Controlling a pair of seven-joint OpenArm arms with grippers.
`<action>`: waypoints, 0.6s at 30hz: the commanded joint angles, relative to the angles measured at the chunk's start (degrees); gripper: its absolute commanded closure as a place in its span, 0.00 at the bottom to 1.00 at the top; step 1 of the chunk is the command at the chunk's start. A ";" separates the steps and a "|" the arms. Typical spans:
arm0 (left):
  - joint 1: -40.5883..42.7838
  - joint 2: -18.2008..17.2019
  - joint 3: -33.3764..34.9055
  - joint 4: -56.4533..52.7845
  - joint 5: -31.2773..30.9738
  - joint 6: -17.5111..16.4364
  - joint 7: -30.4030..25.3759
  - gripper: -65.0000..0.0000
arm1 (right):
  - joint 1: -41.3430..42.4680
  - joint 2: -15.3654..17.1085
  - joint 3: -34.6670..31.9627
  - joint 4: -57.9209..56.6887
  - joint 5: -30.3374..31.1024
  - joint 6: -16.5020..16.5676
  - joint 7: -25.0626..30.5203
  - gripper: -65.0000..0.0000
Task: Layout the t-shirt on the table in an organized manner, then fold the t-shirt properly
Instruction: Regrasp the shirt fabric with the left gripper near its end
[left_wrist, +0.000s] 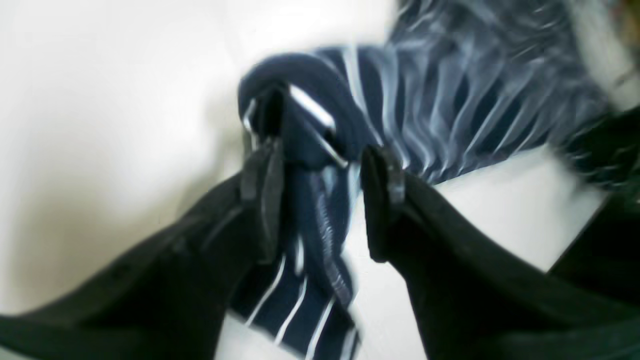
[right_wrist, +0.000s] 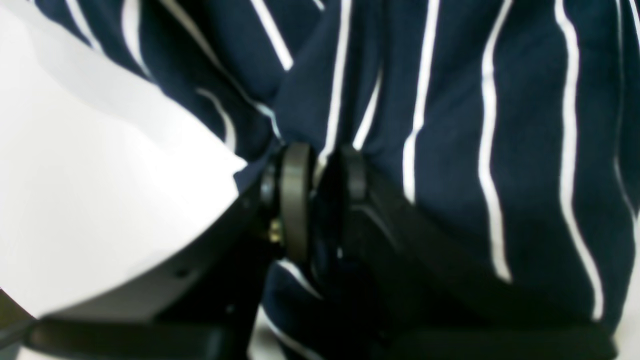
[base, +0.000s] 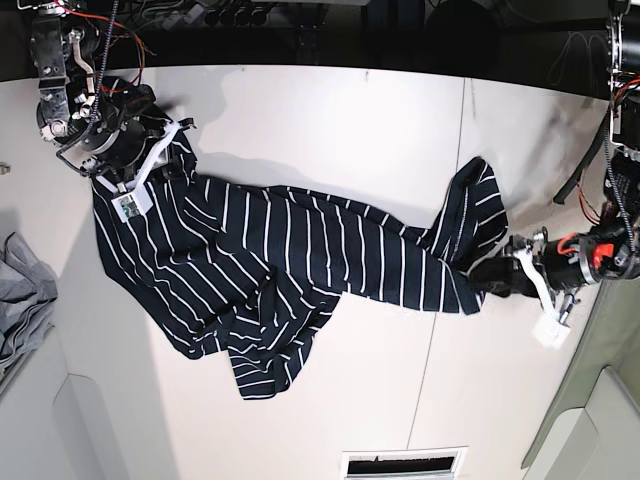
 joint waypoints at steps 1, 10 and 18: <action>-0.28 -1.20 -1.73 2.23 -1.68 -0.49 1.05 0.57 | -0.15 0.48 0.07 0.26 -0.59 -0.13 -1.09 0.82; 7.19 -1.11 -2.36 8.79 -1.22 -0.49 3.76 0.57 | 0.02 0.48 0.07 0.26 -0.59 -0.13 -1.05 0.82; 14.99 -0.96 -1.84 8.76 18.71 -0.49 -8.83 0.45 | 0.02 0.46 0.07 0.26 -0.57 -0.13 -1.03 0.82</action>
